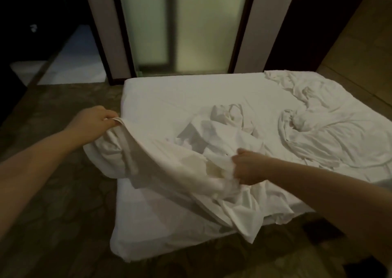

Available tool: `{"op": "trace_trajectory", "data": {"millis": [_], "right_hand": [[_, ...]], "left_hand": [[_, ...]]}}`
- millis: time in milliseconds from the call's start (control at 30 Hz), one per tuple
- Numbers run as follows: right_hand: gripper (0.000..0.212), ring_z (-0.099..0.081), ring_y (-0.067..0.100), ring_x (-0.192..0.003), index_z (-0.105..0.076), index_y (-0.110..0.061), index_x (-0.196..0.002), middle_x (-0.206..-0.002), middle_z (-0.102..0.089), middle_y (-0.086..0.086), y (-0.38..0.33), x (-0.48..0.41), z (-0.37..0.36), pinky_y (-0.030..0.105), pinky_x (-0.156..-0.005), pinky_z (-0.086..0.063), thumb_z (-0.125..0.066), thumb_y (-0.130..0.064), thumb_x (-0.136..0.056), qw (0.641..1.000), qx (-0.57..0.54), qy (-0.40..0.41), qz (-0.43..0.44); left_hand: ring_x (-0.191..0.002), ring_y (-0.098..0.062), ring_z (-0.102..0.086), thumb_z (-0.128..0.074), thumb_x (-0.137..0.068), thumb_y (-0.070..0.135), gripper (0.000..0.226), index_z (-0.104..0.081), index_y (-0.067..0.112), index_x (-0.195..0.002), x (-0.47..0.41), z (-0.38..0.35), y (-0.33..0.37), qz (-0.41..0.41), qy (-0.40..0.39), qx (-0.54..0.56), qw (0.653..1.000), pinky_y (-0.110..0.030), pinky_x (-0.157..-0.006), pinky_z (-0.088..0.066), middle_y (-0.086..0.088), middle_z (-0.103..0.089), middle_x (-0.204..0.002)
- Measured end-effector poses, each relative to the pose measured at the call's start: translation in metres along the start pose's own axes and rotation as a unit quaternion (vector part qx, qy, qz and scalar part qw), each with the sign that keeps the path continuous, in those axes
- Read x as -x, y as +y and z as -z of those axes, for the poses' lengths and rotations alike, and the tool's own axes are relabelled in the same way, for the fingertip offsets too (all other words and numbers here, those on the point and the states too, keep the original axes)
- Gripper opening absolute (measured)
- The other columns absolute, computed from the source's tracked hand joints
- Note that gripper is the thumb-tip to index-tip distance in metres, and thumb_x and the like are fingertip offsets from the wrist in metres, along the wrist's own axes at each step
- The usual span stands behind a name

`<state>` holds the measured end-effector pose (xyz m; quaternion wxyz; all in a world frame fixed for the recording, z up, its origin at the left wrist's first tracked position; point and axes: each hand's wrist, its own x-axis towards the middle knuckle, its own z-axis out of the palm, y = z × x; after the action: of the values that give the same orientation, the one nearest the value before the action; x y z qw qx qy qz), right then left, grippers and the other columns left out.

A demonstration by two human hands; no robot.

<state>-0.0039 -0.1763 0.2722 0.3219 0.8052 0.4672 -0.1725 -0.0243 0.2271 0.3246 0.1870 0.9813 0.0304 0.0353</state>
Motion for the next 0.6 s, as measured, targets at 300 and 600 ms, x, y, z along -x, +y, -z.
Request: {"op": "trace_trajectory", "data": {"millis": [300,600], "right_hand": [[0.040,-0.046,0.017,-0.110,-0.063,-0.024,-0.110,-0.113,-0.062,-0.007,0.102,0.015,-0.039,0.034,-0.089,-0.028,-0.037,-0.050,-0.094,0.979,0.067,-0.105,-0.163],[0.042,-0.046,0.013,-0.114,-0.062,-0.028,-0.110,-0.109,-0.060,-0.005,0.153,0.031,-0.070,0.031,-0.093,-0.031,-0.045,-0.059,-0.087,0.981,-0.012,0.027,-0.191]], "left_hand": [[-0.081,-0.022,-0.048,-0.049,-0.095,0.031,0.016,-0.062,0.028,-0.085,0.018,-0.009,-0.005,0.103,0.046,0.003,0.994,-0.032,-0.069,-0.034,0.001,-0.047,-0.080],[-0.086,-0.023,-0.047,-0.052,-0.095,0.025,0.022,-0.068,0.010,-0.096,0.018,-0.012,-0.001,0.177,0.066,0.013,0.982,-0.034,-0.075,-0.034,-0.015,-0.063,-0.101]]}}
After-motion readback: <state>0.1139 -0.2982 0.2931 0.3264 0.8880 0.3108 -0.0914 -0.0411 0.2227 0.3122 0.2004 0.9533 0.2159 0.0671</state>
